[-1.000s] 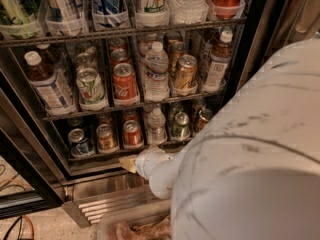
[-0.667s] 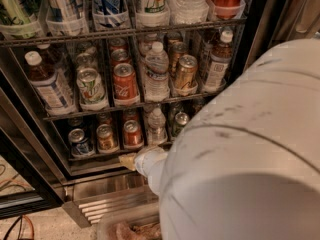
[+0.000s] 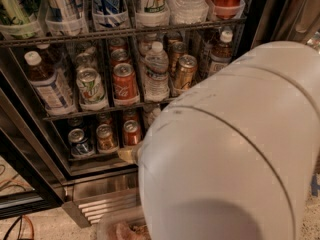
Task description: Pick coke can from bottom shelf of fridge
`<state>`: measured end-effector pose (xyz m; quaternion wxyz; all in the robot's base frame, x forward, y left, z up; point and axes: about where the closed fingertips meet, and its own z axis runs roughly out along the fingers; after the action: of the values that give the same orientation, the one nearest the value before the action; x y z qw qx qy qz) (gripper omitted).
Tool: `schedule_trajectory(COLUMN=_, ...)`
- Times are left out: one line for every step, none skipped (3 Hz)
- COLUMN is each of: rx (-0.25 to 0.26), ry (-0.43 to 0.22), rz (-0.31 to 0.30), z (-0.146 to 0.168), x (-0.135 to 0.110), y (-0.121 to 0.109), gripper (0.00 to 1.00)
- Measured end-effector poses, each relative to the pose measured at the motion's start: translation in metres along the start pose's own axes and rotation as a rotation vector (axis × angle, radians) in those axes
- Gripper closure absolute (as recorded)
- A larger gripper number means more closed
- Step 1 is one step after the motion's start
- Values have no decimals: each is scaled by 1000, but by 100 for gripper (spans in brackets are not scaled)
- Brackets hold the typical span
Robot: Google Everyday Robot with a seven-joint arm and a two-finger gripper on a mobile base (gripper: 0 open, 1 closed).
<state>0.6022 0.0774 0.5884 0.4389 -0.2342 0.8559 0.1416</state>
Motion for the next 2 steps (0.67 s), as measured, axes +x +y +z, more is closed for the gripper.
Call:
schedule_trajectory(rx=2, ry=-13, rz=-6, z=6, x=-7, y=-4, gripper=23)
schedule_trajectory(rx=-1, ry=-39, rz=16, z=11, x=-15, y=-11, gripper=23)
